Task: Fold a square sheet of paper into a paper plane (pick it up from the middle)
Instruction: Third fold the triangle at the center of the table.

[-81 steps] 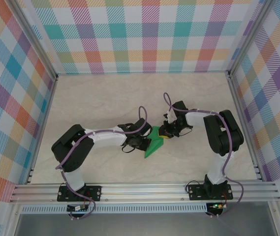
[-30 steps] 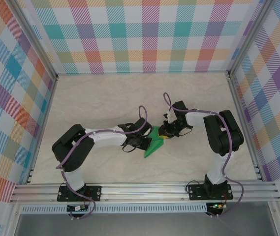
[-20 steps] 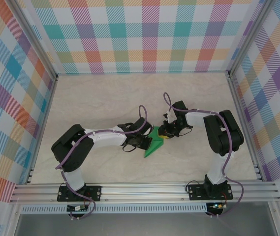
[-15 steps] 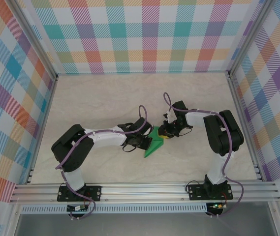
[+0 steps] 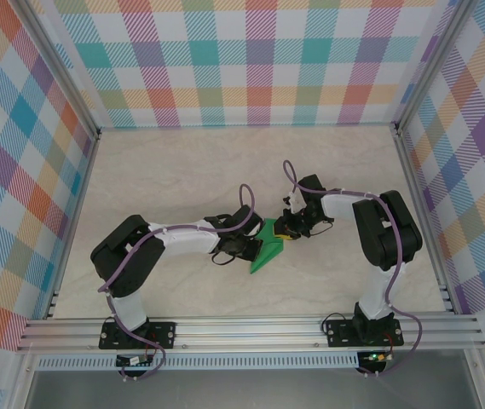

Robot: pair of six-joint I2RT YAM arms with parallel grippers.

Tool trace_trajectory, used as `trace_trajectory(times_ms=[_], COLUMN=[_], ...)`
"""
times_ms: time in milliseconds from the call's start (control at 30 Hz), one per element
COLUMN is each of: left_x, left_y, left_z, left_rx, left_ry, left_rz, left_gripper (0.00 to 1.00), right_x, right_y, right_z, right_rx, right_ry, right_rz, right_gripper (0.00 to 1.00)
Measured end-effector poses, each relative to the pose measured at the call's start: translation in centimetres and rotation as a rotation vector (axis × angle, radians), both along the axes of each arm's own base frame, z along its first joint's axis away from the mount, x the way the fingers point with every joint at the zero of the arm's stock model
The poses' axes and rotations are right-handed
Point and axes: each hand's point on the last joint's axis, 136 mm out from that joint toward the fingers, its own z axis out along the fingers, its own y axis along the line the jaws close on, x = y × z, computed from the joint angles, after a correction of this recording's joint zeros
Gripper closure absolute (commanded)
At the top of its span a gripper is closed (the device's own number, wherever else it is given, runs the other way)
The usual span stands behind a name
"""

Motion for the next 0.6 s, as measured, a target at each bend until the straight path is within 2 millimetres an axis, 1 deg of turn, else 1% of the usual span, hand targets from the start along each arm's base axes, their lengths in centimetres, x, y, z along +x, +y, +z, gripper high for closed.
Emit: trace_trajectory(times_ms=[133,200,333,367,467,500,600], left_x=[-0.1,-0.1,-0.1,-0.1,-0.1,-0.2,-0.2], left_y=[-0.1,-0.1,-0.1,-0.1,-0.1,-0.1,-0.2], left_z=[0.0,0.0,0.0,0.0,0.0,0.0,0.0], left_rx=[-0.005,-0.005,-0.005,-0.005,-0.007,-0.008,-0.009], left_ry=[0.004,0.004,0.004,0.004,0.006,0.008,0.008], left_rz=[-0.002,-0.003,-0.004,-0.006,-0.008,-0.009,-0.009], left_gripper=[0.94,0.94,0.94,0.94,0.94,0.94,0.94], right_x=[-0.2,-0.5,-0.9,-1.0,-1.6,-2.0,-3.2], right_y=[-0.5,-1.0,-1.5,-1.5,-1.3,-1.1,0.0], right_z=[0.4,1.0,3.8,4.4,5.2,5.1,4.9], right_rx=[-0.035,-0.052,-0.04,-0.028,0.012,0.021,0.044], right_ry=[-0.02,-0.038,-0.102,-0.117,-0.122,-0.111,-0.073], right_rz=[-0.014,-0.03,-0.06,-0.068,-0.087,-0.089,-0.074], right_gripper=[0.82,0.81,0.81,0.82,0.84,0.85,0.86])
